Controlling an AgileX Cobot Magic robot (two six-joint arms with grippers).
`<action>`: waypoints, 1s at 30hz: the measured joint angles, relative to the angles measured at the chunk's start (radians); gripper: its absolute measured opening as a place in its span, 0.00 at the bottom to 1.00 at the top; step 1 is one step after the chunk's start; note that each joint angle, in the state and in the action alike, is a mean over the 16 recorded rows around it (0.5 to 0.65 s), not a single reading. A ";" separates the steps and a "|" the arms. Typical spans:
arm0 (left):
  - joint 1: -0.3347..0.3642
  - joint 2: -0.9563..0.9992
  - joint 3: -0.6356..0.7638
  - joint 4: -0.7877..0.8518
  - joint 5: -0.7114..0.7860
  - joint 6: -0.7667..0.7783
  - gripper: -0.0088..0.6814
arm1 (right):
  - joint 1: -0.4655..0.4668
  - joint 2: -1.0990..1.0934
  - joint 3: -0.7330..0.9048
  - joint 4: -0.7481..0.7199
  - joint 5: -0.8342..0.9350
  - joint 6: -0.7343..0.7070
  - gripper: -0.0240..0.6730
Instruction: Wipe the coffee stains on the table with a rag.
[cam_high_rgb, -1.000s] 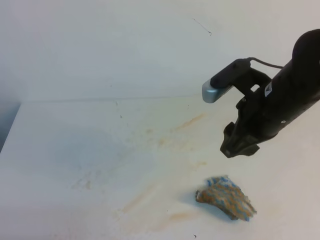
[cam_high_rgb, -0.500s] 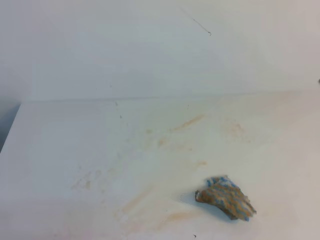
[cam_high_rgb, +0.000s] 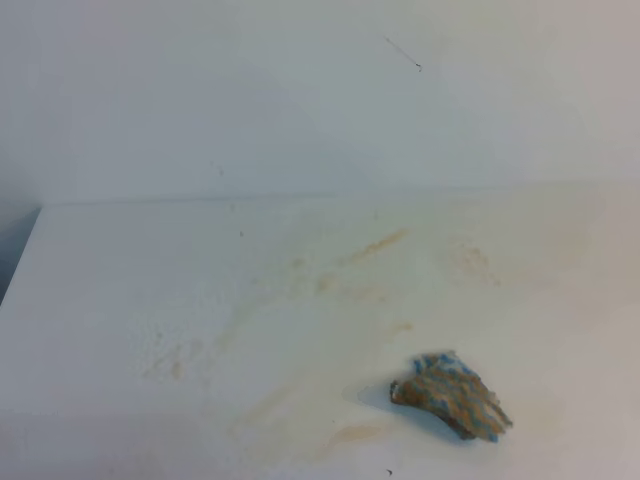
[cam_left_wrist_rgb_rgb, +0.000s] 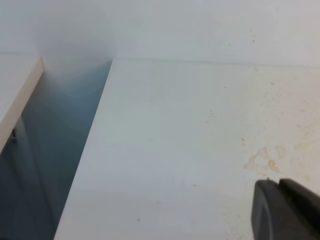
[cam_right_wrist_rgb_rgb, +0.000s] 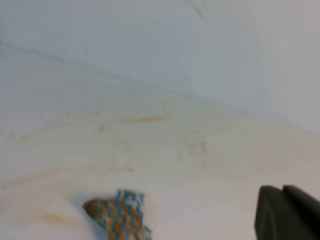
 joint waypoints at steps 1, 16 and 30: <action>0.000 0.000 0.000 0.000 0.000 0.000 0.01 | 0.000 -0.017 0.037 -0.007 -0.035 0.012 0.04; 0.000 0.003 -0.002 0.000 0.001 0.000 0.01 | -0.006 -0.091 0.348 -0.048 -0.292 0.049 0.04; 0.000 0.001 0.000 0.000 0.000 0.000 0.01 | -0.176 -0.404 0.598 -0.103 -0.299 0.024 0.04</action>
